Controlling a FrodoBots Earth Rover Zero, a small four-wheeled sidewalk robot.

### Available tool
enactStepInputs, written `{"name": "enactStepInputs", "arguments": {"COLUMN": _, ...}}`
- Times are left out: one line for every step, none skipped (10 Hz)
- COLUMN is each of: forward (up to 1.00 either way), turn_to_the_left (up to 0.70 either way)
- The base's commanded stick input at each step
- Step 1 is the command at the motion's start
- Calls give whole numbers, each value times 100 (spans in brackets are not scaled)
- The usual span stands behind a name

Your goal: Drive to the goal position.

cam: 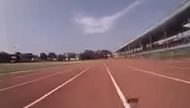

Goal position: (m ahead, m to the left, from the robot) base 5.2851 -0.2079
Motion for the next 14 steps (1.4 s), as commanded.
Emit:
{"name": "enactStepInputs", "arguments": {"forward": 70, "turn_to_the_left": 0}}
{"name": "enactStepInputs", "arguments": {"forward": 70, "turn_to_the_left": 0}}
{"name": "enactStepInputs", "arguments": {"forward": 70, "turn_to_the_left": 0}}
{"name": "enactStepInputs", "arguments": {"forward": 70, "turn_to_the_left": 0}}
{"name": "enactStepInputs", "arguments": {"forward": 70, "turn_to_the_left": 0}}
{"name": "enactStepInputs", "arguments": {"forward": 70, "turn_to_the_left": 0}}
{"name": "enactStepInputs", "arguments": {"forward": 70, "turn_to_the_left": 0}}
{"name": "enactStepInputs", "arguments": {"forward": 70, "turn_to_the_left": 0}}
{"name": "enactStepInputs", "arguments": {"forward": 70, "turn_to_the_left": 0}}
{"name": "enactStepInputs", "arguments": {"forward": 70, "turn_to_the_left": 0}}
{"name": "enactStepInputs", "arguments": {"forward": 70, "turn_to_the_left": 0}}
{"name": "enactStepInputs", "arguments": {"forward": 70, "turn_to_the_left": 0}}
{"name": "enactStepInputs", "arguments": {"forward": 70, "turn_to_the_left": 0}}
{"name": "enactStepInputs", "arguments": {"forward": 70, "turn_to_the_left": 0}}
